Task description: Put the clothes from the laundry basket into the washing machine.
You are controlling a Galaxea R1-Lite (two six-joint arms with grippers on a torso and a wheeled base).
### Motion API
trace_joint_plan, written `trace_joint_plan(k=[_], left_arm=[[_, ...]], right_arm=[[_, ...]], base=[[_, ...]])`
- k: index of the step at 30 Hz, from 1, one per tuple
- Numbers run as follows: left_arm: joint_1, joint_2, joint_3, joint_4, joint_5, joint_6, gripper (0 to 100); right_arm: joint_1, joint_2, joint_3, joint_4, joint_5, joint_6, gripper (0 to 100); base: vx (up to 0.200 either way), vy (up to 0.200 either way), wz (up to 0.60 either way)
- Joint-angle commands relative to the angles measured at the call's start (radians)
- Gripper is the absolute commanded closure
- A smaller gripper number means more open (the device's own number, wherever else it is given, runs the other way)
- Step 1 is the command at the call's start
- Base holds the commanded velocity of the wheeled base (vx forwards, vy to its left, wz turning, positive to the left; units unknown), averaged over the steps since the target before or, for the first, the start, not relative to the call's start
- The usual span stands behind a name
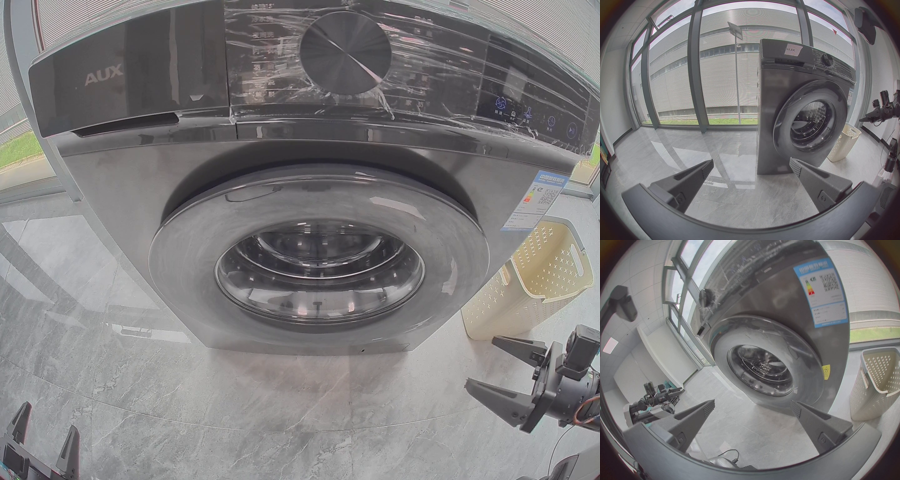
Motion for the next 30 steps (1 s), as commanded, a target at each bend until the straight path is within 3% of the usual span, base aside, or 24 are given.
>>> trace_joint_plan(k=[1,4,8,16,25,26,30], left_arm=[[0.000,-0.015,0.016,0.000,0.000,-0.003,0],[0.000,-0.015,0.016,0.002,0.000,-0.003,0],[-0.002,-0.015,0.016,0.002,0.000,-0.001,0],[0.000,-0.015,0.016,0.002,-0.009,-0.007,0],[-0.002,-0.015,0.016,0.002,-0.020,-0.007,0],[0.000,-0.015,0.016,0.002,-0.020,-0.007,0],[0.000,-0.015,0.016,0.002,-0.020,-0.009,0]], right_arm=[[-0.076,-0.175,0.066,0.035,-0.010,-0.050,0],[-0.173,-0.270,0.078,0.089,-0.005,-0.071,0],[-0.237,-0.370,0.074,0.161,-0.005,-0.075,0],[-0.457,-0.686,0.066,0.387,0.009,-0.110,0],[-0.612,-0.960,0.063,0.612,0.115,-0.154,0],[-0.635,-1.009,0.063,0.655,0.144,-0.156,0],[-0.670,-1.057,0.074,0.709,0.159,-0.156,0]], base=[[0.000,0.000,0.00],[0.000,0.000,0.00],[0.000,0.000,0.00],[0.000,0.000,0.00],[0.000,0.000,0.00],[0.000,0.000,0.00],[0.000,0.000,0.00]])
